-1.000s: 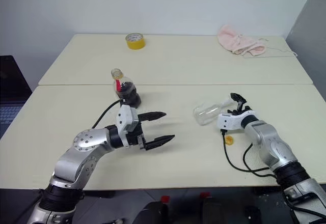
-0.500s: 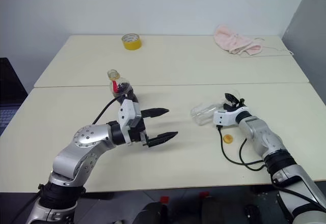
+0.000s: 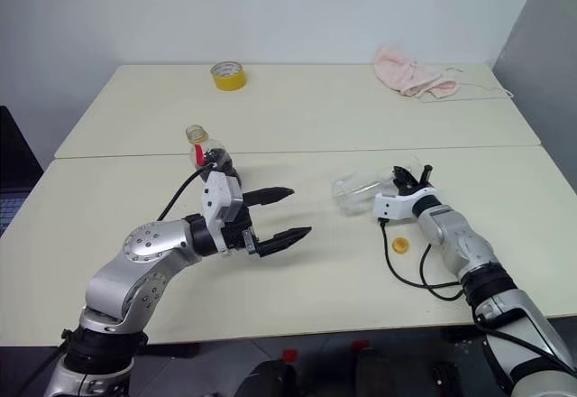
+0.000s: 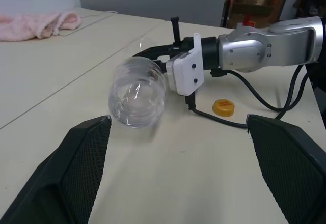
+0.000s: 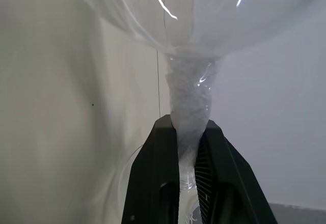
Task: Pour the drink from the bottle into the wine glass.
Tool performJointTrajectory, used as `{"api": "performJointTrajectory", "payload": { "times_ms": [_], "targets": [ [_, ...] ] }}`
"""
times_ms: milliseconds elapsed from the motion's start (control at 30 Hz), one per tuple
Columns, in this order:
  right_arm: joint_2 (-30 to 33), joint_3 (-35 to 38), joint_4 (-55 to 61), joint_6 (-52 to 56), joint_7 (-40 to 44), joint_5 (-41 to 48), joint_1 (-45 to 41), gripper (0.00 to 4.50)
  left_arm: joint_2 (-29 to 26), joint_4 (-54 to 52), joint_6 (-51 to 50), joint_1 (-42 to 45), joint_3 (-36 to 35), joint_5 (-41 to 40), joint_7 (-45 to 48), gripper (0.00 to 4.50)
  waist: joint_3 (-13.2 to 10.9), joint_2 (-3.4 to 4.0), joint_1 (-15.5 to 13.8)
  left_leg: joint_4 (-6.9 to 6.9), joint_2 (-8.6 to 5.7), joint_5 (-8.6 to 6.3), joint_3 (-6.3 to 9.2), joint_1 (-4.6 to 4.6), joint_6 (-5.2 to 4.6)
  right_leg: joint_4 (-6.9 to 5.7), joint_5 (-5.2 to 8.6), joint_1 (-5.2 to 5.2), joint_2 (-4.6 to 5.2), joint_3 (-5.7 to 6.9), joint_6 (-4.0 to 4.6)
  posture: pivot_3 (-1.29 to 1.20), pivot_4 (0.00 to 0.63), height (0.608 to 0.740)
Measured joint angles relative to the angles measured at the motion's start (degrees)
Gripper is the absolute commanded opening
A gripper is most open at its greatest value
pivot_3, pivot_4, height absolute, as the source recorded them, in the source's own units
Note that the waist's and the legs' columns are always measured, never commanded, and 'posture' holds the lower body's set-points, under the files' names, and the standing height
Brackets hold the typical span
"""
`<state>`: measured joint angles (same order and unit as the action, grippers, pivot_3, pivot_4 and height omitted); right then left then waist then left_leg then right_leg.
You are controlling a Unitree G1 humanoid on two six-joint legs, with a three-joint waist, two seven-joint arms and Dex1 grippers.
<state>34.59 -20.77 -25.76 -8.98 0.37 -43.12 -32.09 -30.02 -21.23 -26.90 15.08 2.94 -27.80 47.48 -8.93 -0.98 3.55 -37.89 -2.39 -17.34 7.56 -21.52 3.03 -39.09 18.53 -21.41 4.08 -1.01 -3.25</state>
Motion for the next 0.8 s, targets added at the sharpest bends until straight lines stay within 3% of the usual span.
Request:
{"api": "performJointTrajectory", "payload": {
  "times_ms": [167,400,633,800],
  "targets": [
    [-3.7,7.7,15.8,2.1,13.1,18.3,4.5,0.16,-1.3,-0.6,0.1,-5.1,-4.6,-1.5,-0.3,4.5,0.0,0.07,0.2,0.0,0.06,0.0,0.04,-0.1,0.0,-0.01,0.0,-0.09,-0.02,0.04,0.0,0.0,0.15,0.74],
    [-11.3,8.1,29.4,9.9,25.5,34.3,9.9,0.16,-1.8,-3.0,1.3,-11.5,-8.8,-1.7,-0.9,4.5,-0.1,0.09,-0.8,-0.07,-0.04,0.0,0.12,-0.11,0.0,0.03,0.0,-0.02,0.05,0.07,0.0,0.0,0.15,0.74],
    [-19.9,4.4,29.4,15.5,30.9,41.7,11.5,0.16,-1.7,-6.0,1.1,-13.5,-9.1,-3.1,-1.9,4.5,-0.1,0.11,-1.1,-0.03,0.0,0.0,0.13,-0.01,0.0,-0.02,0.0,-0.02,0.0,0.06,0.0,0.0,0.15,0.74],
    [-20.8,3.9,21.9,15.4,32.2,42.2,10.4,0.16,-2.1,-6.3,1.1,-13.7,-9.2,-3.7,-2.2,4.5,-0.1,0.12,-1.4,-0.04,-0.04,0.0,0.12,-0.01,0.0,-0.01,0.0,-0.01,0.02,0.06,0.0,0.0,0.15,0.74]
  ]
}}
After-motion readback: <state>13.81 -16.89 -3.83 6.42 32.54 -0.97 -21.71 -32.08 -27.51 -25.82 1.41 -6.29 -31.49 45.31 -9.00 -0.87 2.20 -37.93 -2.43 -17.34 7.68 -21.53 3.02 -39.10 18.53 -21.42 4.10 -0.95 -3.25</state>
